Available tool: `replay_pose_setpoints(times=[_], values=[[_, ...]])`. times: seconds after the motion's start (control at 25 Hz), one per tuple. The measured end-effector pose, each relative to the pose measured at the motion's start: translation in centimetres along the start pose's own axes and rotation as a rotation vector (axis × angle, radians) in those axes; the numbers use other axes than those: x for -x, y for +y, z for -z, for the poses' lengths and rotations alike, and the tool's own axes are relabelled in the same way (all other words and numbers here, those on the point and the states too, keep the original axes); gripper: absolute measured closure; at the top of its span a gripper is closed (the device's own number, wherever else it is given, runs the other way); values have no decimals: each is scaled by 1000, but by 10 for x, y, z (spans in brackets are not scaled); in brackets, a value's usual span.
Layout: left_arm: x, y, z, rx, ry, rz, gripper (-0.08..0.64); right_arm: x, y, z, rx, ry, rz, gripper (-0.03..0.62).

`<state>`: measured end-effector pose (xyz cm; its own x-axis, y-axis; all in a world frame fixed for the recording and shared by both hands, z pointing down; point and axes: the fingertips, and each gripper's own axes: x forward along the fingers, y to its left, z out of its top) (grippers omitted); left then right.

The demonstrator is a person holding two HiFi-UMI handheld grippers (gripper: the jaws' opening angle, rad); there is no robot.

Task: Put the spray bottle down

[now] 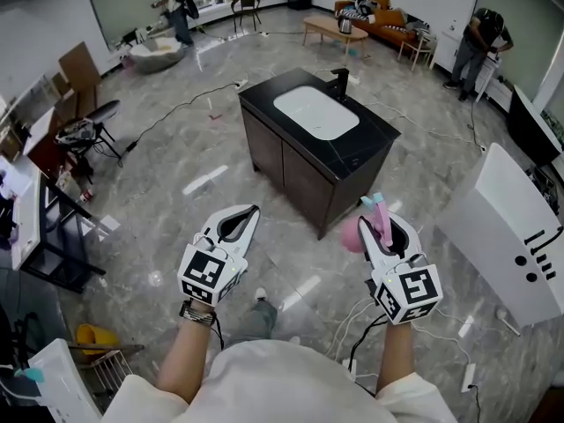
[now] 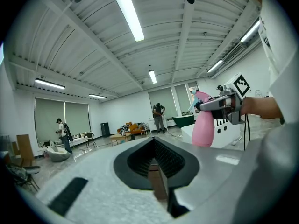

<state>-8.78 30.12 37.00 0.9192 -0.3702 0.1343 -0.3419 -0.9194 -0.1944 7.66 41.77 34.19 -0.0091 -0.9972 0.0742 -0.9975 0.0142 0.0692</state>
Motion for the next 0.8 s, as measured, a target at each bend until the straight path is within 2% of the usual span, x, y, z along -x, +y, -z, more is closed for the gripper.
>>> replay_pose_setpoints(times=[0.2,0.36,0.6,0.8], values=[[-25,11,11,12,6,12,557,-20,-18,4,-9,1,14,446],[-55,26,16,-7,9,37,557,-47,-39,4,-15,1,41,446],[-103,77,10,-58,-38,23,557,-114,-62,1,17,4,42,446],[-140,123,1,-24,-84,97,557,-178,-73,-8,2,-6,32,446]])
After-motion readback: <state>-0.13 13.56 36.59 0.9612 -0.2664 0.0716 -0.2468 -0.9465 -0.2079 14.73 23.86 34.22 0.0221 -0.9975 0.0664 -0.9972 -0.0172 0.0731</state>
